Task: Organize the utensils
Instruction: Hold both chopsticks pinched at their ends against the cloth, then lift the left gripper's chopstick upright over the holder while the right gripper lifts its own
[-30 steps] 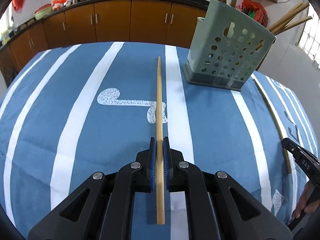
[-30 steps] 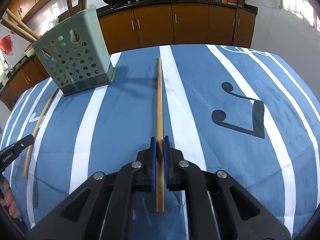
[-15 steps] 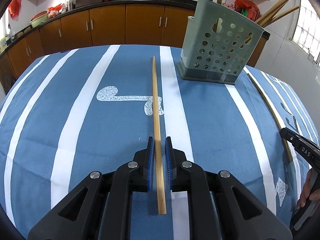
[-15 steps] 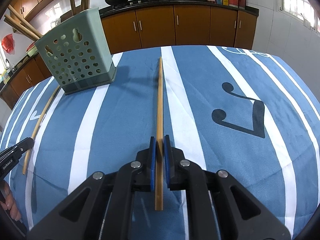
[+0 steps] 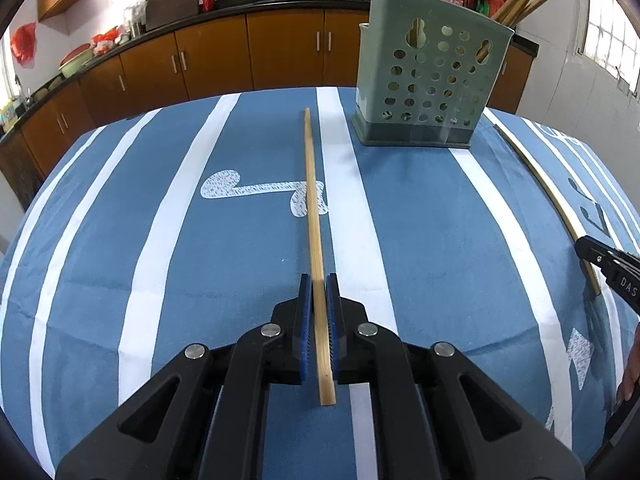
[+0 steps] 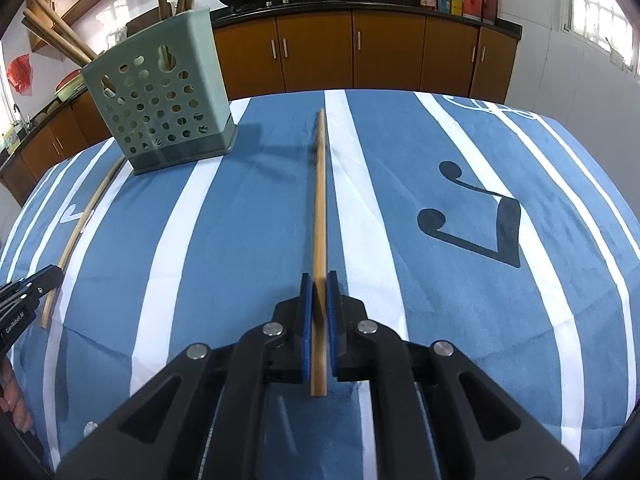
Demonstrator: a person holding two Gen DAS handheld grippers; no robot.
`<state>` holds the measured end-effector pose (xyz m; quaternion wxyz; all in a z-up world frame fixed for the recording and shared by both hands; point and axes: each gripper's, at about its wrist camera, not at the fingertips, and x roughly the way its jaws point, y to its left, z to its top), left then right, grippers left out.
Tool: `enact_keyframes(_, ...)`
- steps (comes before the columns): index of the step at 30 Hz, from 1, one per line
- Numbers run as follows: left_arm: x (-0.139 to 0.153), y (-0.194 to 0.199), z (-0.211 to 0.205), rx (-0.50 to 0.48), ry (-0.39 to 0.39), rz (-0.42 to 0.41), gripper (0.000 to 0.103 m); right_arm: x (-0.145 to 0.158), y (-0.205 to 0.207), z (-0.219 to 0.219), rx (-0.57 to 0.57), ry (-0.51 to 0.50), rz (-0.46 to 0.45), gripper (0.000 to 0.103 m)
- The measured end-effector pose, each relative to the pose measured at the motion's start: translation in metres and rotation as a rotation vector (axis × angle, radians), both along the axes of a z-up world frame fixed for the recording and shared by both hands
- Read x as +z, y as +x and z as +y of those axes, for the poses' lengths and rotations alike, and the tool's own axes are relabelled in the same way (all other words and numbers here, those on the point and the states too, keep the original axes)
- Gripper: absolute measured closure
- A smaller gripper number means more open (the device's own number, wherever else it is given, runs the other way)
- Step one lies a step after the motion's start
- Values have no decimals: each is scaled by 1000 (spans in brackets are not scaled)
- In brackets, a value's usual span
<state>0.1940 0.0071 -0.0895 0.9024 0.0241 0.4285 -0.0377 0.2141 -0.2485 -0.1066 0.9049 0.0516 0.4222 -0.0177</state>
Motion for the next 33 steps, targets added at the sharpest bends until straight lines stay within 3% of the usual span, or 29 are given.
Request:
enact_keyframes(9, 23, -6, 14, 14, -54, -32, 96, 31, -18, -13, -12, 62, -101, 95)
enact_keyframes(33, 119, -27, 31, 34, -197, -322, 96, 131, -50, -27, -43, 122, -471, 95)
